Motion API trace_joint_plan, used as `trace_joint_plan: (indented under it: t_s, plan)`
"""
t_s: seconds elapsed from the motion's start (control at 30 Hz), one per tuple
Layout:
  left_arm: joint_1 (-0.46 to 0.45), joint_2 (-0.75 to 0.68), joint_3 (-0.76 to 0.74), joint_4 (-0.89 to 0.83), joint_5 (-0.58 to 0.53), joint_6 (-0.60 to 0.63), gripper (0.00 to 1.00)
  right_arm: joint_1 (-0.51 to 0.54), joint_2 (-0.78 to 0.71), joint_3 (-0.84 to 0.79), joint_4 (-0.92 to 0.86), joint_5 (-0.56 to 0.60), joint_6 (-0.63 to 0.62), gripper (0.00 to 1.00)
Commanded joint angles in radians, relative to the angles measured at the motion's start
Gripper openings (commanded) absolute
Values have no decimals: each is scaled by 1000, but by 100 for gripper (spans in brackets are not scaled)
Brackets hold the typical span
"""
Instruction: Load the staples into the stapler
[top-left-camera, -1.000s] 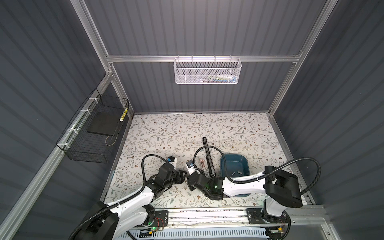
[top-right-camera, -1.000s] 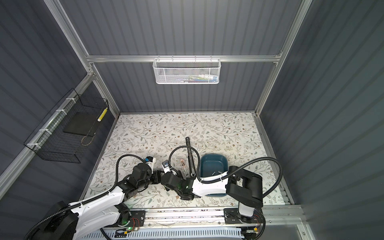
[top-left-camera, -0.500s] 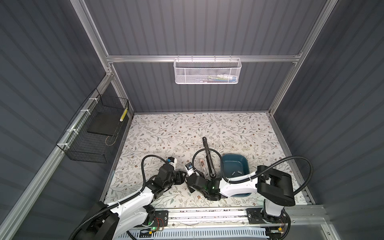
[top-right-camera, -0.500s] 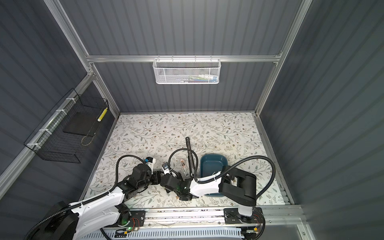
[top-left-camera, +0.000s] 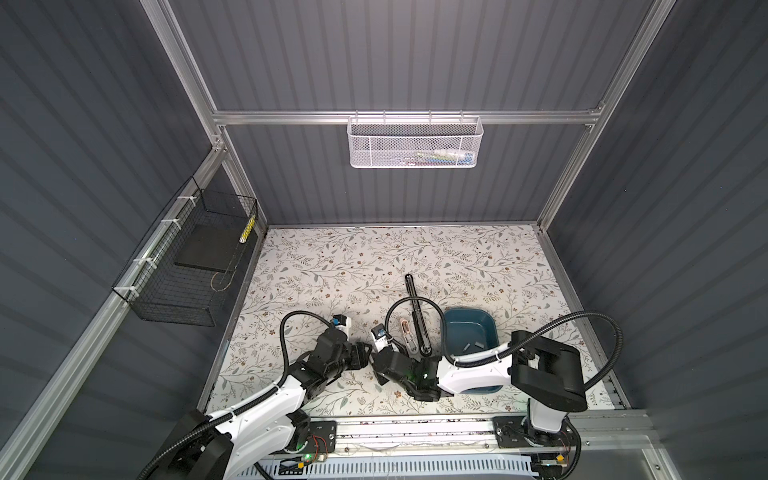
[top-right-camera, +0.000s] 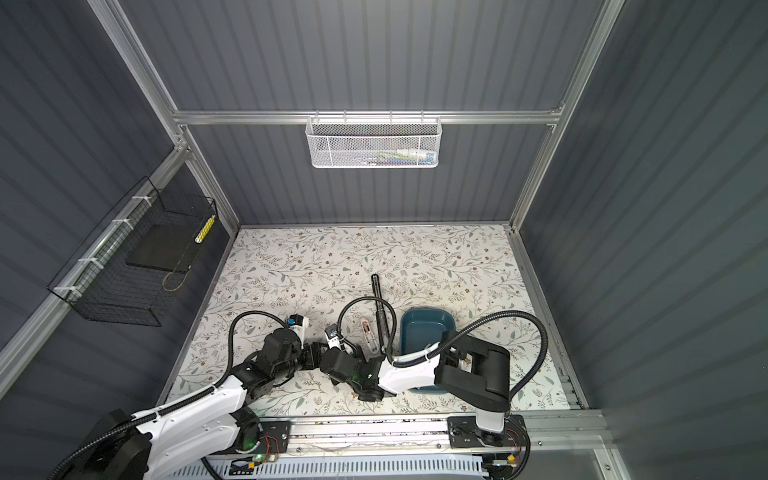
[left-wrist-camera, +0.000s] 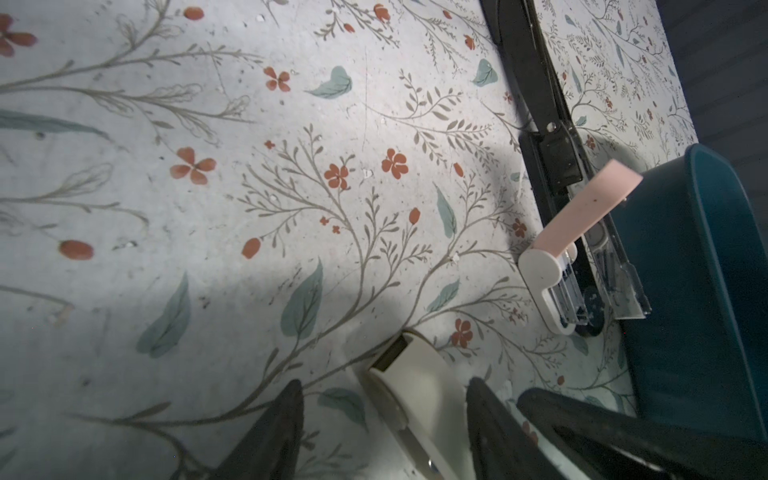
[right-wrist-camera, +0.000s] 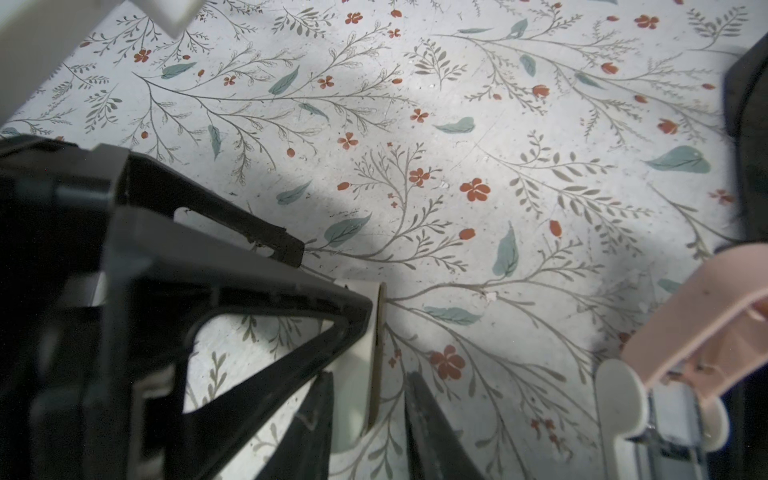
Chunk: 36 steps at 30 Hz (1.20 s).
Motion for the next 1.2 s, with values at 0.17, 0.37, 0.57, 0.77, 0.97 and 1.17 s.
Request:
trace_joint_plan:
  t_s: [0.17, 0.37, 0.57, 0.77, 0.97, 1.17]
  plan:
    - [-9, -36, -1, -43, 4, -22, 61, -1, 31, -23, -38, -2, 20, 31]
    - [-9, -35, -4, -38, 26, -20, 58, -1, 42, -41, -30, -5, 41, 31]
    - [-10, -30, -20, -31, 35, -18, 56, -1, 65, -60, -28, -15, 75, 29]
    - [-12, -37, -44, -17, 36, -29, 55, -1, 78, -105, -17, -18, 118, 28]
    - [-13, -5, -46, 13, 50, -32, 54, 0, 94, -148, 9, -23, 157, 27]
    - [-16, 4, -46, 22, 47, -32, 54, -1, 102, -174, 35, -18, 176, 26]
